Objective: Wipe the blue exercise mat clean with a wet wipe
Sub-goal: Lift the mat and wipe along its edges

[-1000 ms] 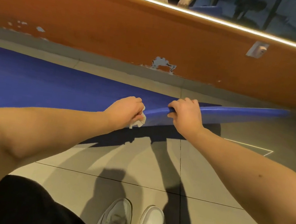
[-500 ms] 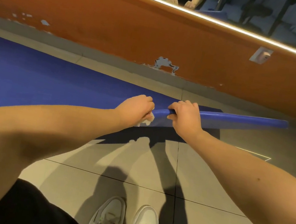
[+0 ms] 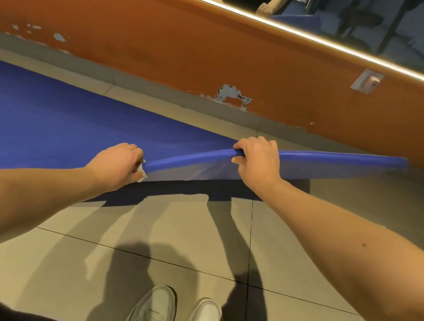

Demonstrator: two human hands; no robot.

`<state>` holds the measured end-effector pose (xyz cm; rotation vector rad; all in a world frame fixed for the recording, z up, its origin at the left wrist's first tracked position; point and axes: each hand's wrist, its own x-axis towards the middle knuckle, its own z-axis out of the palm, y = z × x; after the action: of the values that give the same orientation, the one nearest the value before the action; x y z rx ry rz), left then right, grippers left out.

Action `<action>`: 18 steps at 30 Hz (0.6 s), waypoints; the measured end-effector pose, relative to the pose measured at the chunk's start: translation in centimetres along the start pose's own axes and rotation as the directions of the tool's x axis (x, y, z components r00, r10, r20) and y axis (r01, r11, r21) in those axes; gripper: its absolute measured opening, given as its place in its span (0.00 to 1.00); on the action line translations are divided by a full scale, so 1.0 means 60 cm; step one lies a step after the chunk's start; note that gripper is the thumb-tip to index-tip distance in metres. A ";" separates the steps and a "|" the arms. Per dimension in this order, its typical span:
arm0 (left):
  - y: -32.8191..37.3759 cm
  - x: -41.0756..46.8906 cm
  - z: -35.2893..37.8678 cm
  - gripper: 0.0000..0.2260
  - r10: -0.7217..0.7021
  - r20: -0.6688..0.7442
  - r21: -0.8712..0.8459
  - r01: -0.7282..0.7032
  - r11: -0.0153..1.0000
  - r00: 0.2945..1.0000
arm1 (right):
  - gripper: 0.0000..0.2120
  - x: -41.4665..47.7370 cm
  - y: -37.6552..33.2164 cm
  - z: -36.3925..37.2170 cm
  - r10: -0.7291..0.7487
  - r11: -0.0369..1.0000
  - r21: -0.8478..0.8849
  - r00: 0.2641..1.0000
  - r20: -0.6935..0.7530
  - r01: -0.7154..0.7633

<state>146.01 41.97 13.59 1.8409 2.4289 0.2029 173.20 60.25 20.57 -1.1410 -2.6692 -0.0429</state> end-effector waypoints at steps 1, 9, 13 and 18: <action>0.005 0.004 -0.001 0.09 -0.004 0.000 0.010 0.004 1.000 1.000 | 0.09 -0.001 0.000 0.001 0.007 1.000 0.002 1.000 0.002 -0.007; 0.032 0.025 -0.045 0.03 -0.018 0.026 0.046 0.017 0.999 1.000 | 0.16 -0.011 -0.019 -0.011 -0.099 0.983 -0.145 0.991 0.095 0.113; 0.055 0.035 -0.081 0.03 0.023 0.036 0.087 -0.026 0.996 0.999 | 0.20 0.000 -0.086 -0.002 -0.250 0.938 -0.194 0.947 0.202 0.289; 0.075 0.033 -0.114 0.02 0.048 0.066 0.171 -0.059 0.984 0.997 | 0.19 0.037 -0.190 0.019 -0.302 0.919 -0.196 0.930 0.210 0.343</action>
<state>148.74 44.74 21.08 1.9506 2.4260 -0.0632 163.34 54.06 20.73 -0.7752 -3.0508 -0.3322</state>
